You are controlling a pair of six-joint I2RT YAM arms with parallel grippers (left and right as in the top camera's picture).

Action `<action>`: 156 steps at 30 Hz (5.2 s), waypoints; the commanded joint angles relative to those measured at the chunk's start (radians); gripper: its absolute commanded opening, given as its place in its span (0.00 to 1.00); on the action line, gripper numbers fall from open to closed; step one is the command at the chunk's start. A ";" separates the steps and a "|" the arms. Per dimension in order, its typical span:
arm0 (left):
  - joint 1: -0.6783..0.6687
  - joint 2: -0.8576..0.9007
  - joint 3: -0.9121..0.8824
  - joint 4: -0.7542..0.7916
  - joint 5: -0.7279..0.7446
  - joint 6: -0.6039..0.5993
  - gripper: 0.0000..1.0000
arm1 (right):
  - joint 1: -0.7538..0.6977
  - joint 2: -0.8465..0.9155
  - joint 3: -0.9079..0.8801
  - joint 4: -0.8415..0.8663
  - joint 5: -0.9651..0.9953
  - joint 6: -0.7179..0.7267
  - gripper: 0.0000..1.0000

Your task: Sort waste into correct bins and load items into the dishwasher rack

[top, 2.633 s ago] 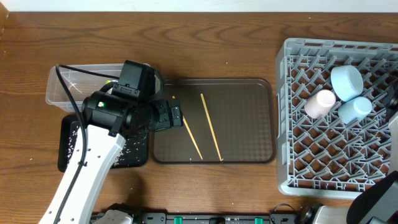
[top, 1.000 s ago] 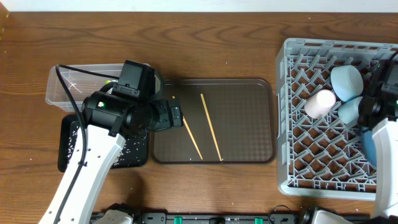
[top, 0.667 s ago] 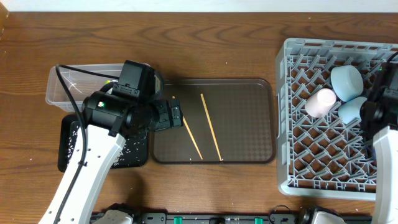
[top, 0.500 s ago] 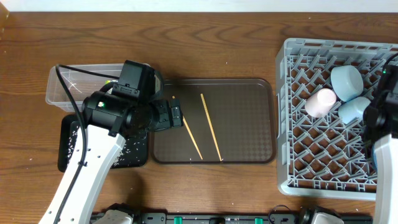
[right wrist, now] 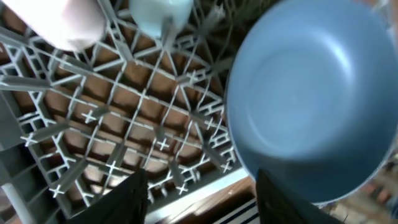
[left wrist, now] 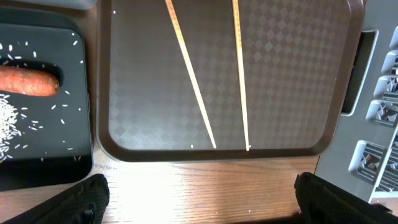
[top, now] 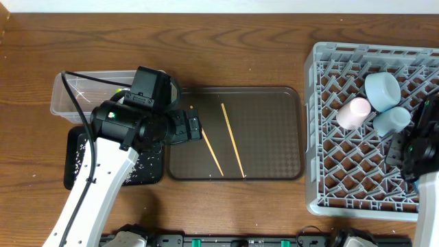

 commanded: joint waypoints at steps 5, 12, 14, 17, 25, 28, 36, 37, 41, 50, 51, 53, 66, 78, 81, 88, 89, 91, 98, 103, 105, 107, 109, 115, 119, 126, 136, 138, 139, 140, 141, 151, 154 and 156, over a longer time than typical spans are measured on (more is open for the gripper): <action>0.005 -0.007 0.020 -0.003 -0.006 0.002 0.98 | -0.097 0.154 0.005 0.037 -0.048 0.061 0.49; 0.005 -0.007 0.020 -0.003 -0.006 0.002 0.98 | -0.132 0.296 0.005 0.033 -0.067 0.061 0.49; 0.005 -0.007 0.020 -0.003 -0.006 0.002 0.98 | -0.137 0.324 0.005 0.033 -0.067 0.062 0.49; 0.005 -0.007 0.020 -0.003 -0.006 0.002 0.98 | -0.142 0.352 0.005 0.040 -0.067 0.062 0.47; 0.005 -0.007 0.020 -0.003 -0.006 0.002 0.98 | -0.143 0.360 0.005 0.048 -0.067 0.070 0.19; 0.005 -0.007 0.020 -0.003 -0.006 0.002 0.98 | -0.143 0.360 0.005 0.050 -0.073 0.077 0.09; 0.005 -0.007 0.020 -0.003 -0.006 0.002 0.98 | -0.143 0.328 0.009 0.048 -0.359 -0.074 0.01; 0.005 -0.007 0.020 -0.003 -0.006 0.002 0.98 | -0.143 0.306 0.011 0.048 -0.410 -0.106 0.01; 0.005 -0.007 0.020 -0.003 -0.006 0.002 0.98 | -0.153 0.212 0.013 0.045 -0.607 -0.199 0.01; 0.005 -0.007 0.020 -0.003 -0.006 0.002 0.98 | -0.263 -0.003 0.012 -0.037 -1.273 -0.459 0.01; 0.005 -0.007 0.020 -0.003 -0.006 0.002 0.98 | -0.276 -0.015 0.012 -0.056 -1.325 -0.492 0.01; 0.005 -0.007 0.020 -0.003 -0.006 0.002 0.98 | -0.298 -0.026 0.012 -0.089 -1.390 -0.544 0.01; 0.005 -0.007 0.020 -0.003 -0.006 0.002 0.98 | -0.325 0.028 -0.002 -0.211 -1.595 -0.763 0.01; 0.005 -0.007 0.020 -0.003 -0.006 0.002 0.98 | -0.325 0.128 -0.134 -0.250 -1.680 -0.938 0.01; 0.005 -0.007 0.020 -0.003 -0.006 0.002 0.98 | -0.325 0.150 -0.146 -0.248 -1.678 -0.938 0.01; 0.005 -0.007 0.020 -0.003 -0.006 0.002 0.98 | -0.333 0.179 -0.147 -0.249 -1.571 -0.938 0.01; 0.005 -0.007 0.020 -0.003 -0.006 0.002 0.98 | -0.338 0.179 -0.148 -0.253 -1.567 -0.937 0.01; 0.005 -0.007 0.020 -0.003 -0.006 0.002 0.98 | -0.350 0.179 -0.149 -0.264 -1.569 -0.937 0.01; 0.005 -0.007 0.020 -0.003 -0.006 0.002 0.98 | -0.438 0.179 -0.192 -0.279 -1.533 -0.937 0.01; 0.005 -0.007 0.020 -0.003 -0.006 0.002 0.98 | -0.509 0.179 -0.285 -0.248 -1.553 -0.938 0.01; 0.005 -0.007 0.020 -0.003 -0.006 0.003 0.98 | -0.539 0.179 -0.319 -0.237 -1.554 -0.938 0.01; 0.005 -0.007 0.020 -0.003 -0.006 0.002 0.98 | -0.575 0.179 -0.341 -0.233 -1.553 -0.938 0.01; 0.005 -0.007 0.020 -0.003 -0.006 0.002 0.98 | -0.621 0.179 -0.347 -0.240 -1.546 -0.937 0.01; 0.005 -0.007 0.020 -0.003 -0.006 0.002 0.98 | -0.739 0.179 -0.347 -0.240 -1.428 -0.937 0.05; 0.005 -0.007 0.020 -0.003 -0.006 0.002 0.98 | -0.756 0.179 -0.347 -0.241 -1.407 -0.937 0.15; 0.005 -0.007 0.020 -0.003 -0.006 0.002 0.98 | -0.756 0.179 -0.347 -0.246 -1.394 -0.937 0.47; 0.005 -0.007 0.020 -0.003 -0.006 0.003 0.98 | -0.756 0.179 -0.338 -0.278 -1.448 -0.937 0.75; 0.005 -0.007 0.020 -0.003 -0.006 0.002 0.98 | -0.756 0.179 -0.320 -0.304 -1.473 -0.937 0.77; 0.005 -0.007 0.020 -0.003 -0.006 0.002 0.98 | -0.756 0.179 -0.309 -0.315 -1.482 -0.937 0.81; 0.005 -0.007 0.020 -0.003 -0.006 0.003 0.98 | -0.756 0.179 -0.297 -0.327 -1.485 -0.937 0.83; 0.005 -0.007 0.020 -0.003 -0.006 0.002 0.98 | -0.756 0.179 -0.284 -0.335 -1.484 -0.937 0.86; 0.005 -0.007 0.020 -0.003 -0.006 0.002 0.98 | -0.766 0.175 -0.143 -0.447 -1.464 -0.918 0.99; 0.005 -0.007 0.020 -0.003 -0.006 0.002 0.98 | -0.779 0.168 -0.143 -0.447 -1.453 -0.919 0.99; 0.005 -0.007 0.020 -0.003 -0.006 0.002 0.98 | -0.792 0.166 -0.143 -0.447 -1.442 -0.919 0.99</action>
